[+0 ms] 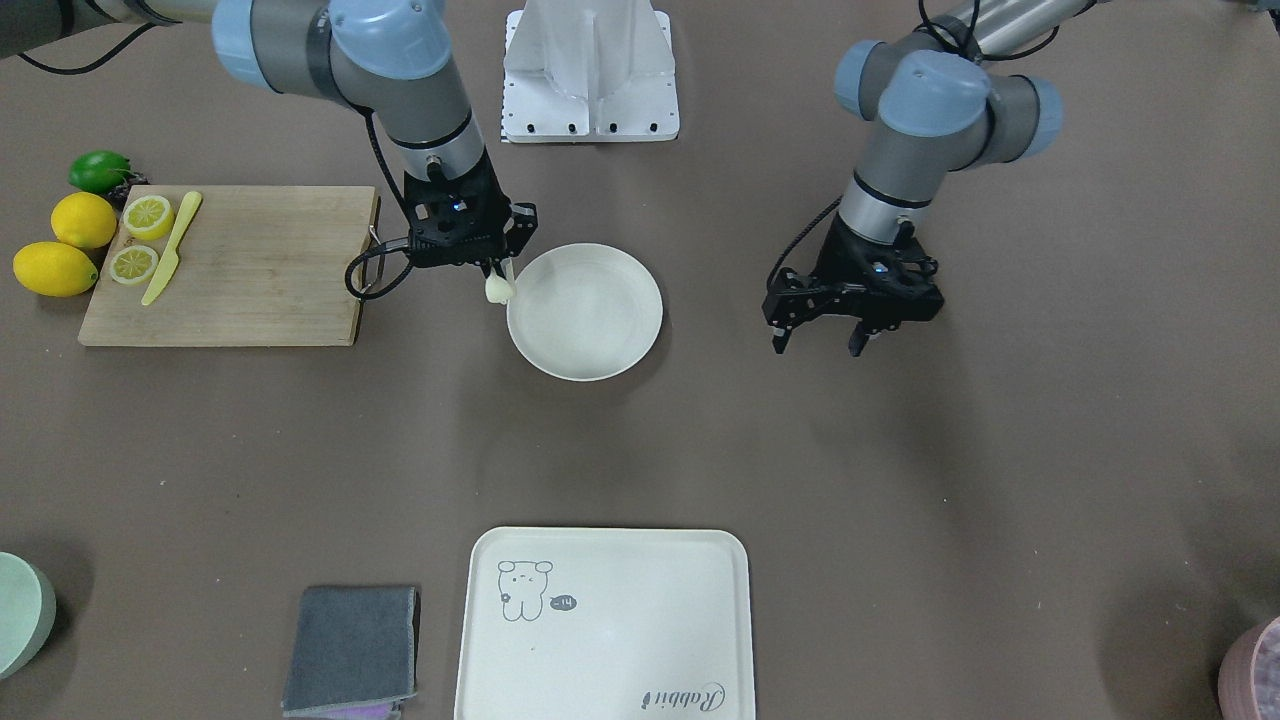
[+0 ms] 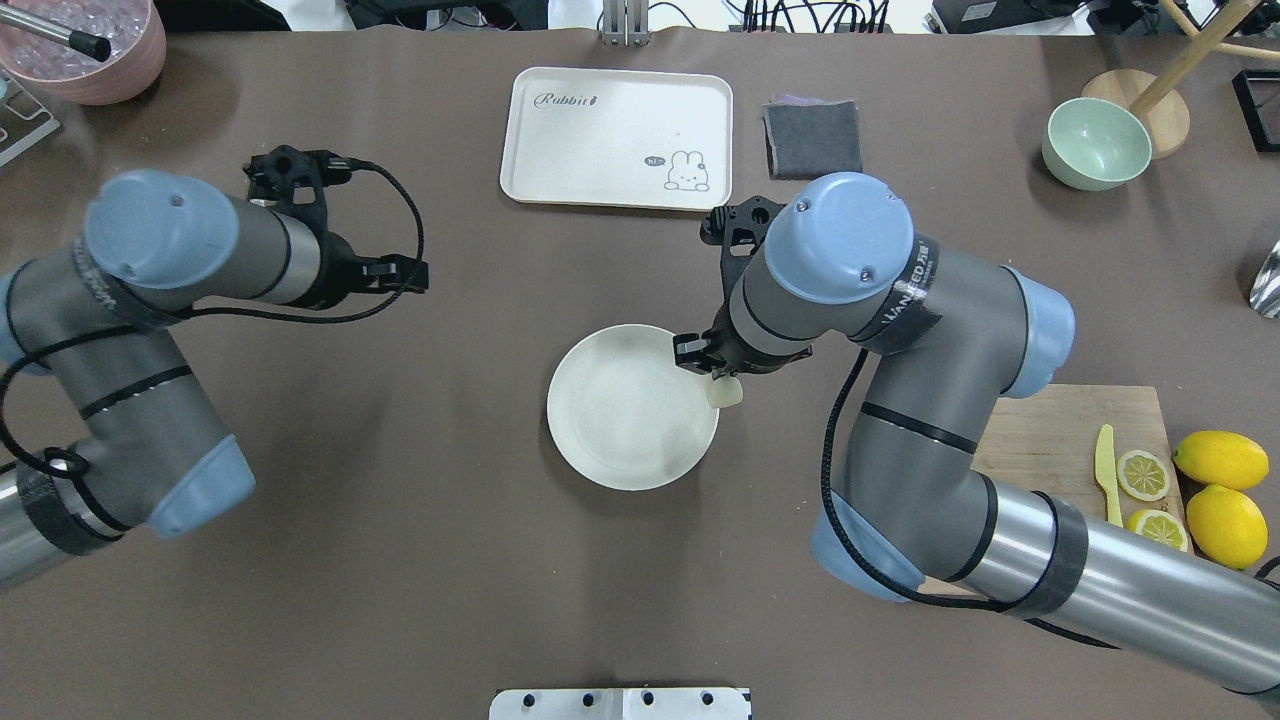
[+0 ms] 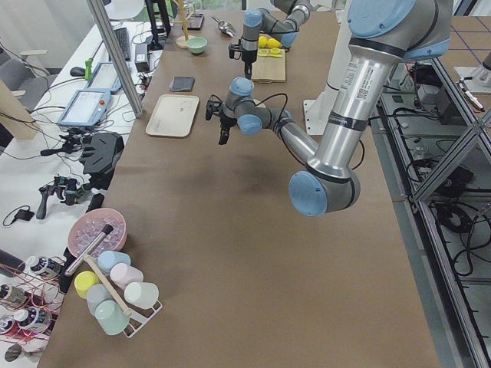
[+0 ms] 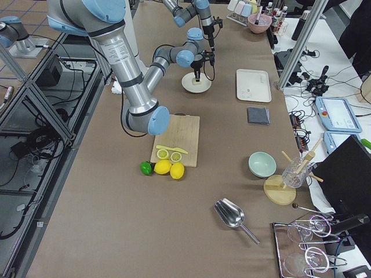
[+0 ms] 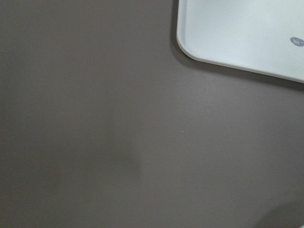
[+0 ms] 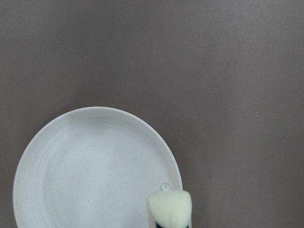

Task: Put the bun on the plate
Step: 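Carry the bun over the white plate with the right gripper while the left withdraws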

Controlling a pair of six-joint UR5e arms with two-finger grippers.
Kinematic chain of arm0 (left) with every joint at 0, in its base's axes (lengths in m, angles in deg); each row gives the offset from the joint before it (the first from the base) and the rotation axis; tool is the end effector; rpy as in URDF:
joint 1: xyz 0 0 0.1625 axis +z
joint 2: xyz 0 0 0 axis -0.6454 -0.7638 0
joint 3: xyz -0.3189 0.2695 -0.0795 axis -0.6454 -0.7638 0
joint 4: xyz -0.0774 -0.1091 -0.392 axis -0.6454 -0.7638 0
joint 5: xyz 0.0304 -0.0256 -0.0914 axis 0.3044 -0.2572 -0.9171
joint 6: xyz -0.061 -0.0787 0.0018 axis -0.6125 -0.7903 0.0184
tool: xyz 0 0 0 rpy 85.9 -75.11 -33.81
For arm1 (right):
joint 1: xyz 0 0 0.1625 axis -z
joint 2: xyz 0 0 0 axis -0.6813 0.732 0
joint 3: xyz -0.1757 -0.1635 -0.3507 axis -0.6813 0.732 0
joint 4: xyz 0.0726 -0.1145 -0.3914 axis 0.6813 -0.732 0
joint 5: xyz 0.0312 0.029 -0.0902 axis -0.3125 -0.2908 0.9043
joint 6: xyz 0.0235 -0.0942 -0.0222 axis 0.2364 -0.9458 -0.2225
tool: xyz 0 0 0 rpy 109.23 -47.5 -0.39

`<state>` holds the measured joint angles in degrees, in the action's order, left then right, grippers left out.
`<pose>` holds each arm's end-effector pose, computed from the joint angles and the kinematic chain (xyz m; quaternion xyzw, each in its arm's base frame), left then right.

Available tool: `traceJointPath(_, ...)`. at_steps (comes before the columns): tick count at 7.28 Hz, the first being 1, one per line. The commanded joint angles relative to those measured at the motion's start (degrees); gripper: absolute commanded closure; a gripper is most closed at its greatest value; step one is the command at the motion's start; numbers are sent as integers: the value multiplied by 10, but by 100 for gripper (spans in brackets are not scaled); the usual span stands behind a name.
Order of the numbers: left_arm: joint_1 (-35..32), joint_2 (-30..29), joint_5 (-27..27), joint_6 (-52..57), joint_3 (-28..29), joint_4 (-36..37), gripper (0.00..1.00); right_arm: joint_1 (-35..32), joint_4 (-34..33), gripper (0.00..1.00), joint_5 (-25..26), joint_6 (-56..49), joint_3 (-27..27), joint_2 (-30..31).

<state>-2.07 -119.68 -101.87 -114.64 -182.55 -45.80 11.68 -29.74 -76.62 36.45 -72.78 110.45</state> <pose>0.3798 -0.4915 0.3398 0.1661 0.4377 -0.0595 0.8816 -0.4946 -0.4201 0.2048 0.0675 -0.4201 -0.0249 0.9046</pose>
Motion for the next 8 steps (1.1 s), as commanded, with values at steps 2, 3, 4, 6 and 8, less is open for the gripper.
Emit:
traceJointPath(2, -87, 66, -60, 129, -1, -26, 2, 41, 6, 100, 50, 19, 54, -33)
traceJointPath(3, -88, 66, -60, 129, 2, -26, 2, 51, 7, 100, 58, 20, 57, -36)
traceJointPath(4, -89, 66, -60, 129, 3, -26, 2, 59, 7, 100, 70, 23, 68, -48)
traceJointPath(6, -97, 69, -61, 130, 7, -26, 2, 64, 89, 100, 80, 52, 132, -63)
traceJointPath(8, -98, 70, -61, 130, 7, -26, 2, 64, 91, 83, 82, 52, 134, -63)
